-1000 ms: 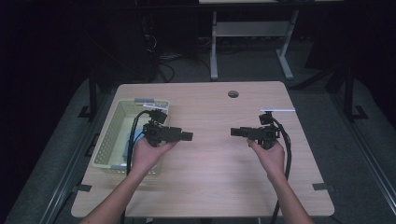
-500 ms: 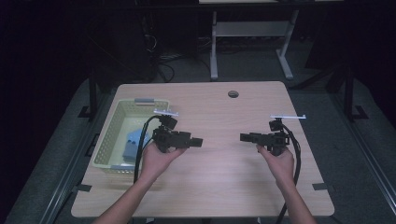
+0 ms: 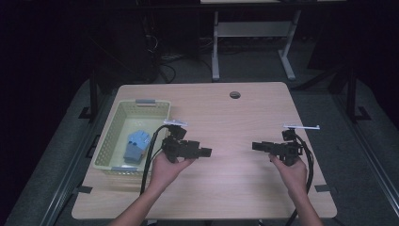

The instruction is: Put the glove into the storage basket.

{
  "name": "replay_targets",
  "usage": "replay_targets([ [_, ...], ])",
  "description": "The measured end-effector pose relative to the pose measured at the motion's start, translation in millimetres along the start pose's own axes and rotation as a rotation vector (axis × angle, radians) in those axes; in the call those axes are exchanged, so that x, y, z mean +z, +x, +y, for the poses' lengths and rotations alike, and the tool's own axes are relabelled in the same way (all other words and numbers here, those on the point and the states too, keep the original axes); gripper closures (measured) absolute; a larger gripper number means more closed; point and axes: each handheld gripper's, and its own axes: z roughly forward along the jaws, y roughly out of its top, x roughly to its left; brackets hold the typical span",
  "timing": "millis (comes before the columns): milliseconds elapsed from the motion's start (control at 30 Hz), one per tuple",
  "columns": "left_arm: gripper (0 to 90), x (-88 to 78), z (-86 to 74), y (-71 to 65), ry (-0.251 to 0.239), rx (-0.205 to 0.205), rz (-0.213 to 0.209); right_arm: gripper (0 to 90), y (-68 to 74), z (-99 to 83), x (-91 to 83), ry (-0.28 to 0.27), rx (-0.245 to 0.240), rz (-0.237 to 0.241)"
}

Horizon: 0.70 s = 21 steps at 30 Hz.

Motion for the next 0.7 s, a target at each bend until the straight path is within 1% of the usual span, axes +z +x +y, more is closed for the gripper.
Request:
replay_targets([
  [167, 26.0, 7.2, -8.4, -1.8, 0.010, 0.002, -0.010, 36.1, -6.7, -7.4, -3.7, 0.002, 0.013, -0.001],
  [300, 25.9, 12.3, -15.3, -2.8, 0.008, 0.006, -0.016, 35.9, -9.7, -13.2, -4.9, 0.004, 0.013, -0.001],
  [367, 26.1, 14.7, -19.6, -4.4, -0.012, 0.010, -0.014, 35.5, -10.5, -15.7, -5.1, 0.009, 0.015, 0.001],
  [433, 26.1, 18.3, -23.8, -6.2, -0.005, 0.021, -0.014, 34.9, -10.6, -19.2, -5.7, 0.012, 0.019, 0.007],
  [500, 26.1, 22.1, -28.2, -7.8, 0.001, 0.028, -0.022, 34.7, -9.8, -23.4, -6.2, 0.016, 0.009, 0.006],
  [567, 26.1, 23.7, -30.9, -9.7, 0.000, 0.035, -0.020, 34.2, -9.1, -27.8, -6.8, 0.023, 0.010, 0.010],
  [633, 26.0, 24.2, -32.9, -11.0, -0.005, 0.038, -0.025, 33.0, -9.0, -33.5, -8.1, 0.021, -0.004, 0.015],
  [667, 26.0, 24.0, -36.9, -13.0, -0.005, 0.043, -0.039, 31.7, -8.7, -37.0, -9.2, 0.022, 0.002, 0.021],
  [700, 25.9, 23.6, -39.6, -14.5, -0.004, 0.048, -0.042, 30.8, -9.0, -41.3, -10.2, 0.020, 0.003, 0.035],
])
